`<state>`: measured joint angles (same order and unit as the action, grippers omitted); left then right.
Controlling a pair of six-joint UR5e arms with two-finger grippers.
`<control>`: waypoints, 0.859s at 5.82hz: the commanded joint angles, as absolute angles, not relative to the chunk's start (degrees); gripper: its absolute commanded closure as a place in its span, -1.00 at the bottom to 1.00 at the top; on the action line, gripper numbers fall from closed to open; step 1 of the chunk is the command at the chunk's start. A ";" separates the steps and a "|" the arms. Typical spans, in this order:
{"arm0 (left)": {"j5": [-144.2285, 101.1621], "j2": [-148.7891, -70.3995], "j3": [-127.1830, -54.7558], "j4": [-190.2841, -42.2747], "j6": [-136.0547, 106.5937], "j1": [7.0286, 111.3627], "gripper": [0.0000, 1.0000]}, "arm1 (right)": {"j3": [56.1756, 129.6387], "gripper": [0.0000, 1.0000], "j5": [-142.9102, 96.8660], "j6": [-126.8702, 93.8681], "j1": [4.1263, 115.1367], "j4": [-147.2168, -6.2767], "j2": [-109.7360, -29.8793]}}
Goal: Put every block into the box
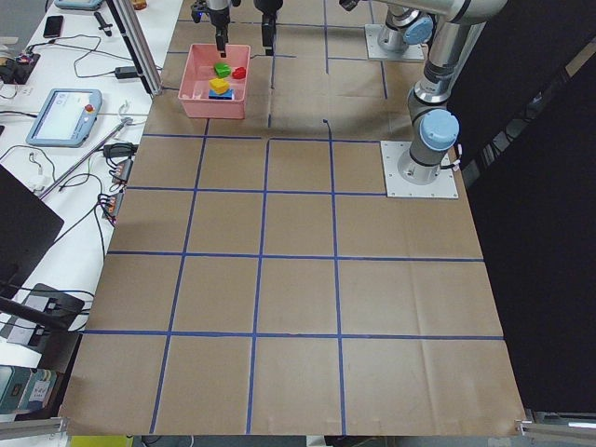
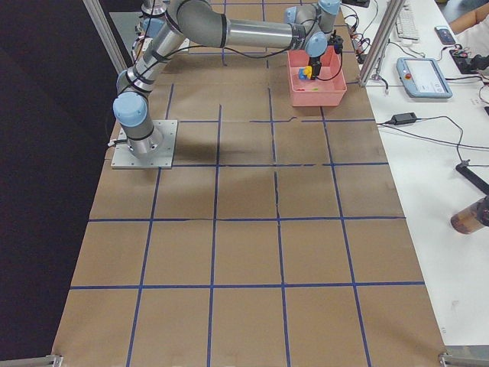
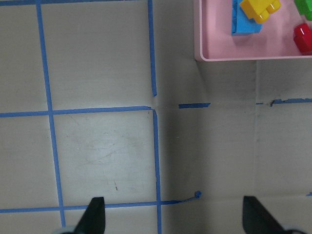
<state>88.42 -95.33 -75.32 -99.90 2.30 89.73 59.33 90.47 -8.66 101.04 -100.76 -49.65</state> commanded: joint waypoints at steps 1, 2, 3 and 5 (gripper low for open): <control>88.50 -95.19 -75.32 -100.19 2.29 89.74 -0.99 | 60.20 -0.99 91.06 -1.35 96.01 -91.19 -57.17; 88.51 -95.19 -75.32 -100.28 2.29 89.74 -0.99 | 64.90 -0.98 91.05 3.47 93.11 -88.45 -63.22; 88.51 -95.19 -75.32 -100.28 2.29 89.74 -0.99 | 72.17 -0.99 91.05 6.56 89.94 -88.07 -71.02; 88.59 -95.19 -75.32 -100.20 2.72 89.74 -0.98 | 80.92 -0.99 90.45 1.79 90.17 -83.16 -82.84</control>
